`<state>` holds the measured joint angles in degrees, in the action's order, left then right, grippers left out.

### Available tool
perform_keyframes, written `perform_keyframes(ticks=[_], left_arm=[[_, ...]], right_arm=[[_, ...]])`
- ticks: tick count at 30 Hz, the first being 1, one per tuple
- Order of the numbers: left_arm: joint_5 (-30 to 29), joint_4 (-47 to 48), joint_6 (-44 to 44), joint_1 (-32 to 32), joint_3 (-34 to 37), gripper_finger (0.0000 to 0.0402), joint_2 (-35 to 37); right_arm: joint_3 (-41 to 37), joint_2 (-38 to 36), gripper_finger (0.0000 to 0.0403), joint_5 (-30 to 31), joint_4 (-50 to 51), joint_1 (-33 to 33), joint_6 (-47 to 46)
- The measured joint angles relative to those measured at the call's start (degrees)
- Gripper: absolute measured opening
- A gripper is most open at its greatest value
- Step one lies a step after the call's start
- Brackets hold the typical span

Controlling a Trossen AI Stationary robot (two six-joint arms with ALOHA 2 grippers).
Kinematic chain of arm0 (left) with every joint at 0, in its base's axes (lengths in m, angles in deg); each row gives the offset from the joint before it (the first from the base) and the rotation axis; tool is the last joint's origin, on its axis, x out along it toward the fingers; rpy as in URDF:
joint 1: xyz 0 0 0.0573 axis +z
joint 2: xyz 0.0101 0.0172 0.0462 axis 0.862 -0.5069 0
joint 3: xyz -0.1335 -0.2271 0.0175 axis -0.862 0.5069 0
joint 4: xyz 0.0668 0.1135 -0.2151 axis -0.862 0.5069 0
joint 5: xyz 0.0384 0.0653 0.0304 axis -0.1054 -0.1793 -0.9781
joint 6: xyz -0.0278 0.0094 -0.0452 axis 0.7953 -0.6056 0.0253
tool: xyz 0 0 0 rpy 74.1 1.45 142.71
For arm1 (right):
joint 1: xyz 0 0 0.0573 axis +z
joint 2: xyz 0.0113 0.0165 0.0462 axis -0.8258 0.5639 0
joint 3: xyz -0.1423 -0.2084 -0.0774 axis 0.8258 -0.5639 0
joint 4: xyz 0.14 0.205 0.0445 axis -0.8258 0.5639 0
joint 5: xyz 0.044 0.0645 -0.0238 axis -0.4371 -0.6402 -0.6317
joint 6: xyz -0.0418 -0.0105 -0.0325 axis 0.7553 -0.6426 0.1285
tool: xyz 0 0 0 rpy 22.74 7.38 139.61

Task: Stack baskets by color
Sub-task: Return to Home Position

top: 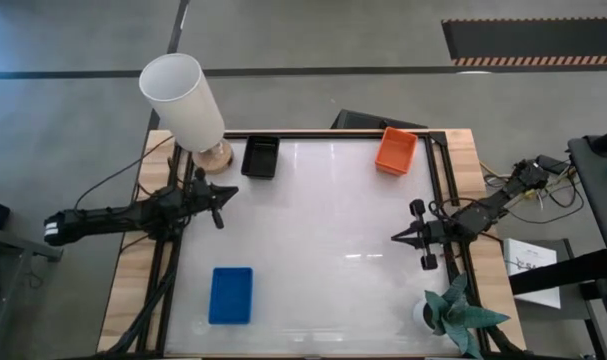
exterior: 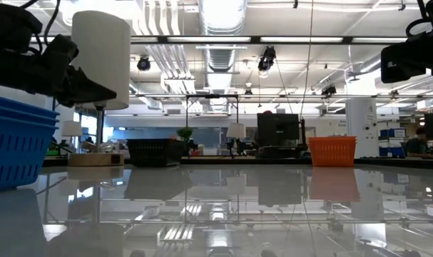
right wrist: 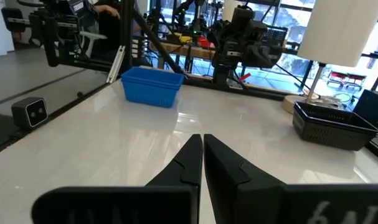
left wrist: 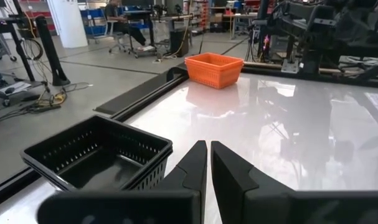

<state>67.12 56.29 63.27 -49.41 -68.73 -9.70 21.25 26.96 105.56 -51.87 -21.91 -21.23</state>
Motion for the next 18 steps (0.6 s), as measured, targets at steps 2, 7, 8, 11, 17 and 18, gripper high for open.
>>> perform_keyframes(ticks=[2, 7, 8, 11, 17, 18], left_arm=[[0.0, 0.0, 0.0, 0.0, 0.0, 0.0006, -0.2], [0.0, 0.0, 0.0, 0.0, 0.0, 0.0006, -0.8], [0.0, 0.0, 0.0, 0.0, 0.0, 0.0006, -0.8], [0.0, 0.0, 0.0, 0.0, 0.0, 0.0006, -0.8], [0.2, 0.0, 0.0, 0.0, 0.0, 0.0006, -0.7], [0.2, -0.1, 0.0, 0.0, 0.0, 0.0006, -0.7]], right_arm=[[0.0, 0.0, 0.0009, 0.0, 0.0, 0.0, 0.0], [0.0, -0.8, 0.0009, 0.0, -0.1, 0.0, 0.0], [0.0, -1.4, 0.0009, 0.0, 0.0, 0.0, 0.1], [0.0, -4.3, 0.0009, 0.0, 0.1, 0.0, 0.0], [0.0, -9.8, 0.0009, 0.7, -2.6, -2.4, -0.4], [0.0, -9.9, 0.0009, 0.1, -4.2, -3.1, -0.4]])
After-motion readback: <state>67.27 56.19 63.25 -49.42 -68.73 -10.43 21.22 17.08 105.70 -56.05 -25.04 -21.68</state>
